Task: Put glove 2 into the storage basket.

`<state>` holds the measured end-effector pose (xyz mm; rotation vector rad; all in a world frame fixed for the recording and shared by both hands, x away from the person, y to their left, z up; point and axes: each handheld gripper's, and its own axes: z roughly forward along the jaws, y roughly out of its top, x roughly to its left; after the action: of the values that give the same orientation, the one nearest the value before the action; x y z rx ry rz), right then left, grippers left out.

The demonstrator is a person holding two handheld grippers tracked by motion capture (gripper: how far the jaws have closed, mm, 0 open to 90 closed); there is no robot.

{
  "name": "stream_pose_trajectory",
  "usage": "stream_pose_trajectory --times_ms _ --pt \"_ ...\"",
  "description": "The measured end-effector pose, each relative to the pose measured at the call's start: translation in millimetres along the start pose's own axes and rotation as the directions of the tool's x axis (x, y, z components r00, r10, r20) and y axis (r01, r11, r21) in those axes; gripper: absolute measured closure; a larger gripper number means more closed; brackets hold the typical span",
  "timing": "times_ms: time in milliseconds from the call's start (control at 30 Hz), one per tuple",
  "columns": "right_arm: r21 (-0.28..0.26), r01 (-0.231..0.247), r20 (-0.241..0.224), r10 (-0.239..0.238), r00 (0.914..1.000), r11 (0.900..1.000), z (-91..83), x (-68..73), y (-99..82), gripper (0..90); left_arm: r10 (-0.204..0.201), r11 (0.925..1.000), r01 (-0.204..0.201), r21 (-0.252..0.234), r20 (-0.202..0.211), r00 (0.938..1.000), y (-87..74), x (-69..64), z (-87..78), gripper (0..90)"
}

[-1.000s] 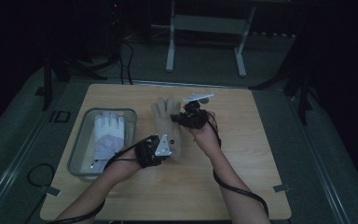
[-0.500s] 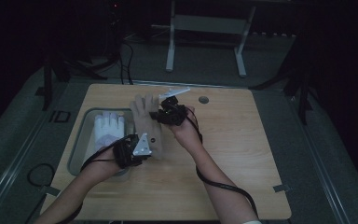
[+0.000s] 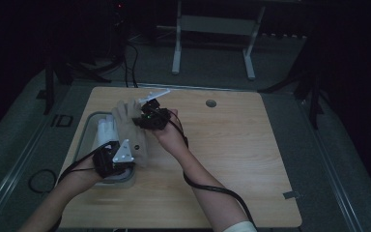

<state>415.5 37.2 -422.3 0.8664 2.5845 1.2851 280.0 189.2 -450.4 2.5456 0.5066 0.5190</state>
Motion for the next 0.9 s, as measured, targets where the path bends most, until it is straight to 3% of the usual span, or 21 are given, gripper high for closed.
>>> stream_pose_trajectory --times_ms 267,567,733,900 --pt "0.029 0.023 -0.027 -0.022 0.9994 0.9993 24.5 18.5 11.2 77.0 -0.051 0.9986 0.051 0.017 -0.005 0.9987 -27.3 5.4 -10.4 81.0" --pt "0.036 0.046 -0.048 -0.045 0.9978 0.9983 44.5 35.0 20.2 77.0 -0.081 0.9963 0.081 0.027 -0.014 0.9966 -45.5 7.9 -18.3 81.0" --pt "0.060 0.048 -0.039 -0.046 0.9982 0.9970 53.9 33.2 16.1 76.9 -0.095 0.9949 0.095 0.034 -0.004 0.9955 -48.7 8.3 -11.8 81.0" --pt "0.103 0.030 -0.031 -0.027 0.9992 0.9942 70.1 22.7 3.9 76.6 -0.099 0.9940 0.098 0.048 0.008 0.9951 -50.6 9.0 -1.9 80.9"
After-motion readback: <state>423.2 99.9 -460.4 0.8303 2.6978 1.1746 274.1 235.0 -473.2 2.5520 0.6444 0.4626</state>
